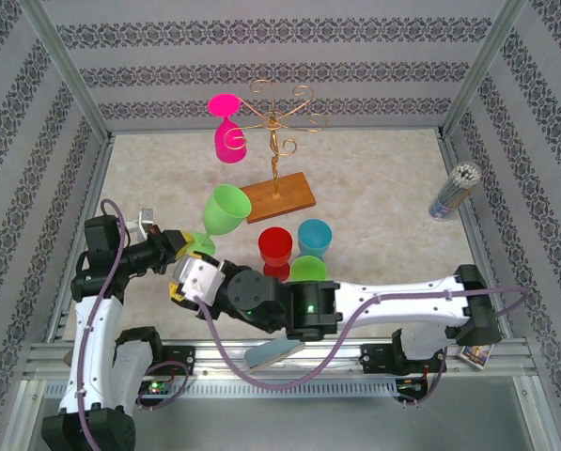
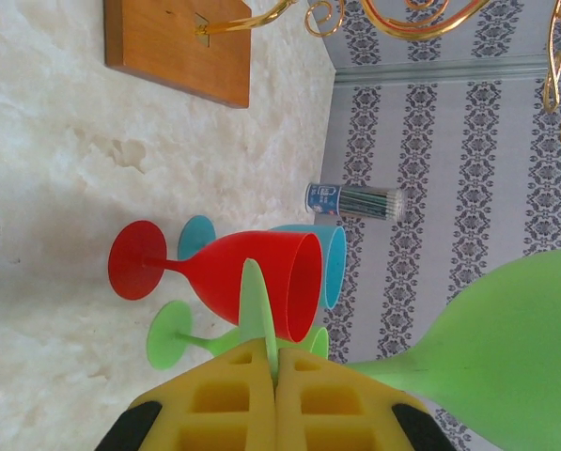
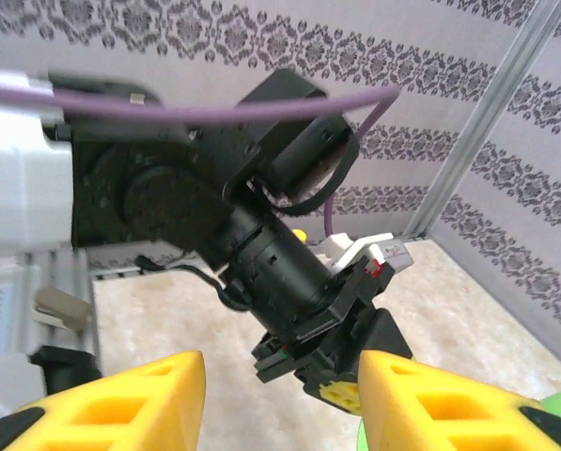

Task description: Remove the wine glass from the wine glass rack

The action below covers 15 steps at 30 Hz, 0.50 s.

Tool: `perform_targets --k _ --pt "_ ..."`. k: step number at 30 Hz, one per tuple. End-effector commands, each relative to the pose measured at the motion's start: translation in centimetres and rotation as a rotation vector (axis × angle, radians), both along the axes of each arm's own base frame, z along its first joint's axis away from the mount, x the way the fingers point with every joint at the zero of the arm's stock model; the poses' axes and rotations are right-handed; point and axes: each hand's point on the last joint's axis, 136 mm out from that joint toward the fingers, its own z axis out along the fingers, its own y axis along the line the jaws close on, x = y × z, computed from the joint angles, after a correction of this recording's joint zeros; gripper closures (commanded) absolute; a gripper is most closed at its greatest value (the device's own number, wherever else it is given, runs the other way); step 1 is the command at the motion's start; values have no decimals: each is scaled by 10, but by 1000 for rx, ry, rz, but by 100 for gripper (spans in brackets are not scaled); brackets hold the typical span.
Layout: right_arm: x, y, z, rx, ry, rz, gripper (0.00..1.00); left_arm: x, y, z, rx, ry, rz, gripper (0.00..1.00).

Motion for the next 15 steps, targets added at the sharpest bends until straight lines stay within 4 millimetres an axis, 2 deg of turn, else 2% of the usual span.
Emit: perform_targets --k 1,8,15 --pt "1 -20 18 22 143 18 54 5 4 9 1 -79 25 100" --pt "21 -51 56 121 319 31 54 3 3 6 -3 -96 21 100" --pt "55 -81 71 178 517 26 51 2 1 3 -26 -131 24 100"
